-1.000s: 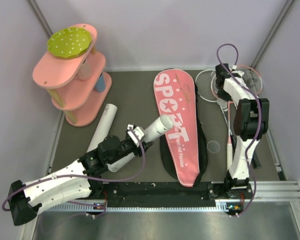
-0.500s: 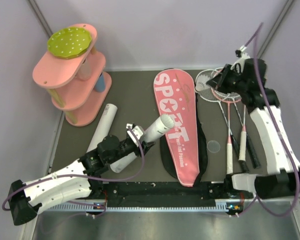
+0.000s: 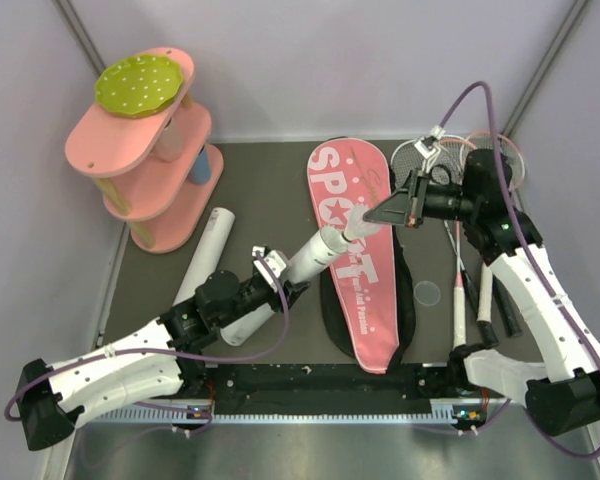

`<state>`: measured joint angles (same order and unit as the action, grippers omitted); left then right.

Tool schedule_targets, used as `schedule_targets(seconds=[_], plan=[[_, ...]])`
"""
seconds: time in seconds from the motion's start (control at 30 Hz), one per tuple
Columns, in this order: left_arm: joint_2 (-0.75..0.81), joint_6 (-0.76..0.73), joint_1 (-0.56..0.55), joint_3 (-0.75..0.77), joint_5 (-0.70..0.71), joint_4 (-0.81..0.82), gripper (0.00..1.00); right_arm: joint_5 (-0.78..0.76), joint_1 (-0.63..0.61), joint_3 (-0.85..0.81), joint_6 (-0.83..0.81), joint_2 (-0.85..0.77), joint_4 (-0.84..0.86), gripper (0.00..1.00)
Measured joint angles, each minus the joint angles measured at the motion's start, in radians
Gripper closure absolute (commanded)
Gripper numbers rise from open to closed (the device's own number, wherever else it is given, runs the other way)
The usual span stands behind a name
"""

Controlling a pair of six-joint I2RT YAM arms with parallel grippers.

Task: Pack up the badminton gear
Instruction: Place the shuttlecock at the shuttle tube.

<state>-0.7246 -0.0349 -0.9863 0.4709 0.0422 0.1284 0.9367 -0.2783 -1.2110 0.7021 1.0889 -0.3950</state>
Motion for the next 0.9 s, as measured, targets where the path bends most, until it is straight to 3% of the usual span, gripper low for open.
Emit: schedule_targets(seconds=[0.17,0.27,0.37,0.53,0.67,0.9], plan=[[0.0,-0.001,0.0,0.0,-0.006,0.0,0.77,0.002,-0.074,0.075,0.033,0.003,0.048,1.0],[-0.005,-0.005,0.0,0.0,-0.018,0.001,0.77,0.0,-0.12,0.085,0.03,0.027,0.066,0.65],[-0.005,-0.008,0.0,0.0,-0.028,0.002,0.77,0.003,-0.142,0.083,-0.021,0.06,0.037,0.47],[-0.005,-0.013,0.0,0.0,-0.047,0.001,0.77,-0.016,-0.144,0.062,-0.154,0.102,-0.101,0.41],[-0.005,-0.018,0.0,0.0,-0.057,0.0,0.77,-0.038,-0.144,0.016,-0.246,0.123,-0.198,0.3],[-0.014,-0.028,0.0,0.0,-0.095,0.001,0.77,-0.053,-0.227,-0.03,-0.316,0.169,-0.24,0.25]])
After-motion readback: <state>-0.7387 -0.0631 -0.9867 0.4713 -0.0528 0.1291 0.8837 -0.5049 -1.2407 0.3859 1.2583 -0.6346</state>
